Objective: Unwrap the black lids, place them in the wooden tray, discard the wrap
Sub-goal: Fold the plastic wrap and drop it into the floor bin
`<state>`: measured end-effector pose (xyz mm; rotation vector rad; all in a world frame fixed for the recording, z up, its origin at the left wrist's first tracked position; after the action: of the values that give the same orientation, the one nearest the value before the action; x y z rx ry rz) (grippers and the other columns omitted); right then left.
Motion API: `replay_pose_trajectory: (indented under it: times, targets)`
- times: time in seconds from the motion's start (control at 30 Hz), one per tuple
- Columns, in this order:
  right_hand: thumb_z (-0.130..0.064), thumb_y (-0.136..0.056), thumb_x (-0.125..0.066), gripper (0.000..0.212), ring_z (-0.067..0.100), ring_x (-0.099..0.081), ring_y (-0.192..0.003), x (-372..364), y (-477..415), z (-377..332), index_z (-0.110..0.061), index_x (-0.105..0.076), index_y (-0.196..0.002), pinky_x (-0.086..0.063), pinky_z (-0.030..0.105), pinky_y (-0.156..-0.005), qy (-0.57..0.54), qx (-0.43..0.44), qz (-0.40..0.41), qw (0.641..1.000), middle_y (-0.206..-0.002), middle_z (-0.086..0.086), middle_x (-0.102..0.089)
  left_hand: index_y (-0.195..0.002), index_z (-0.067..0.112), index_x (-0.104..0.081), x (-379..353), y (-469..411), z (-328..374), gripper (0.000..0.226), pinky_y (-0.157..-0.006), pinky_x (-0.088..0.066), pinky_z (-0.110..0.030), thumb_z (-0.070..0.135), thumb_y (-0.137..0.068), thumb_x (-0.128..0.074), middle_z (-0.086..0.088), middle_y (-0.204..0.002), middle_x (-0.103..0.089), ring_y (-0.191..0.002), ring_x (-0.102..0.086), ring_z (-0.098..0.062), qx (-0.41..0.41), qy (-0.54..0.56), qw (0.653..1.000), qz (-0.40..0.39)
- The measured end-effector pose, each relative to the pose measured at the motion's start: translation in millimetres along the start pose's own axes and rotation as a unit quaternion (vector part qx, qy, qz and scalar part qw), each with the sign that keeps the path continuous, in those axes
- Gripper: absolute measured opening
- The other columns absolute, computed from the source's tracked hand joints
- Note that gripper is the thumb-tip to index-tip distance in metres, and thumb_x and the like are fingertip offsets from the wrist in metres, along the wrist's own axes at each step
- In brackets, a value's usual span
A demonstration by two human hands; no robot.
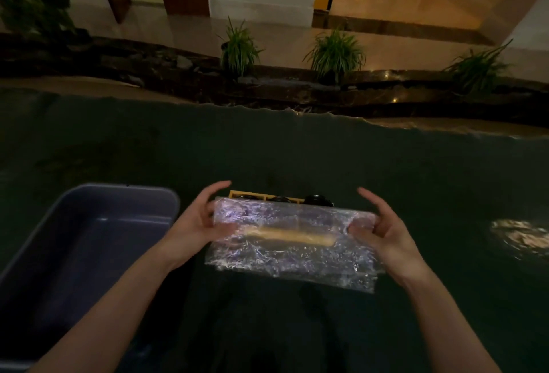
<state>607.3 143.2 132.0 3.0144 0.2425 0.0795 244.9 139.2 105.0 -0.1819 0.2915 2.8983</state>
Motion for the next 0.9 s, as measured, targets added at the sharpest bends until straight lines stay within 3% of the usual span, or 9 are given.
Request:
replay_pose_trajectory:
  times: [0.1, 0.17, 0.27, 0.37, 0.47, 0.53, 0.63, 0.77, 0.9]
  targets:
    - [-0.013, -0.079, -0.082, 0.074, 0.026, -0.076, -0.096, 2.5, 3.2, 1.3, -0.039, -0.054, -0.142, -0.062, 0.029, -0.083, 0.019, -0.003, -0.010, 1.000, -0.099, 0.016, -0.077, -0.142, 0.043, -0.051, 8.1, -0.2, 6.0, 0.087, -0.084, -0.063, -0.037, 0.000, -0.073, -0.083, -0.015, -0.112, -0.074, -0.105, -0.073, -0.032, -0.024, -0.001, 0.998, 0.054]
    - [-0.017, -0.077, -0.084, 0.070, 0.026, -0.076, -0.100, -1.6, 6.0, 3.6, -0.031, -0.057, -0.140, -0.062, 0.035, -0.087, 0.049, -0.028, -0.053, 0.997, -0.103, 0.013, -0.078, -0.138, 0.040, -0.055, 9.0, 0.0, 14.1, 0.081, -0.086, -0.063, -0.038, 0.004, -0.072, -0.083, -0.018, -0.108, -0.075, -0.104, -0.073, -0.031, -0.036, -0.023, 0.997, 0.059]
    - [-0.043, -0.084, -0.082, 0.055, 0.013, -0.073, -0.109, -5.4, 12.0, -8.2, -0.032, -0.062, -0.134, -0.053, 0.040, -0.101, 0.121, -0.048, -0.112, 0.985, -0.113, -0.001, -0.079, -0.135, 0.036, -0.057, 1.0, 0.0, 32.9, 0.071, -0.091, -0.062, -0.038, 0.009, -0.074, -0.081, -0.012, -0.105, -0.078, -0.103, -0.075, -0.027, -0.057, -0.094, 0.994, 0.027]
    - [-0.062, -0.074, -0.075, 0.069, 0.000, -0.066, -0.118, -13.8, 8.6, -32.4, -0.038, -0.058, -0.136, -0.048, 0.034, -0.109, 0.184, -0.055, -0.150, 0.970, -0.126, -0.017, -0.073, -0.132, 0.033, -0.061, -16.0, -5.2, 58.8, 0.064, -0.089, -0.062, -0.036, 0.006, -0.077, -0.079, -0.010, -0.104, -0.078, -0.102, -0.075, -0.027, -0.074, -0.146, 0.986, -0.021]
    - [-0.056, -0.077, -0.081, 0.074, 0.004, -0.067, -0.120, -60.7, 7.3, -45.5, -0.032, -0.055, -0.143, -0.050, 0.035, -0.108, 0.234, -0.074, -0.264, 0.933, -0.129, -0.013, -0.073, -0.133, 0.030, -0.060, -42.2, -14.5, 85.9, 0.062, -0.089, -0.062, -0.035, -0.002, -0.083, -0.077, -0.008, -0.103, -0.079, -0.102, -0.076, -0.022, -0.093, -0.210, 0.971, -0.071]
    - [-0.046, -0.084, -0.081, 0.051, 0.010, -0.073, -0.110, -91.9, 5.3, -50.9, -0.028, -0.068, -0.131, -0.056, 0.031, -0.098, 0.258, -0.048, -0.305, 0.915, -0.119, -0.008, -0.077, -0.133, 0.032, -0.059, -57.2, -18.7, 102.1, 0.061, -0.089, -0.062, -0.037, -0.001, -0.084, -0.077, -0.003, -0.103, -0.080, -0.102, -0.076, -0.019, -0.103, -0.236, 0.962, -0.086]
    - [-0.030, -0.093, -0.076, 0.011, 0.010, -0.076, -0.085, -107.3, -5.2, -53.6, -0.022, -0.081, -0.098, -0.060, 0.030, -0.078, 0.245, 0.008, -0.256, 0.935, -0.092, -0.003, -0.081, -0.137, 0.032, -0.056, -62.7, -20.7, 122.3, 0.065, -0.098, -0.056, -0.037, 0.021, -0.078, -0.083, 0.003, -0.110, -0.078, -0.108, -0.073, -0.011, -0.139, -0.252, 0.956, -0.051]
    - [-0.016, -0.095, -0.073, 0.018, 0.006, -0.070, -0.065, -93.0, -16.5, -53.7, -0.024, -0.083, -0.082, -0.053, 0.020, -0.064, 0.113, 0.025, -0.105, 0.988, -0.071, -0.005, -0.076, -0.155, 0.031, -0.034, -34.5, -16.1, 116.6, 0.107, -0.101, -0.042, -0.021, 0.055, -0.064, -0.086, 0.009, -0.144, -0.055, -0.126, -0.054, -0.003, -0.119, -0.158, 0.972, 0.123]
    - [-0.021, -0.093, -0.075, 0.008, 0.027, -0.079, -0.085, -90.3, -24.0, -56.8, -0.017, -0.082, -0.091, -0.063, 0.039, -0.080, 0.013, 0.013, -0.027, 0.999, -0.094, 0.011, -0.082, -0.161, 0.024, -0.024, -50.8, -5.0, 55.7, 0.123, -0.116, -0.039, -0.044, 0.060, -0.061, -0.086, -0.003, -0.151, -0.053, -0.132, -0.056, -0.020, 0.064, 0.006, 0.997, 0.029]
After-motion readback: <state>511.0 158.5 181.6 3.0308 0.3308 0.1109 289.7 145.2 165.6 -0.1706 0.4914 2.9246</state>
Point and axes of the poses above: each hand's wrist, its own y-axis away from the middle knuckle, its own x-axis out of the back of the hand, z = x × y, the point moved 7 cm from there along -y, towards the middle knuckle
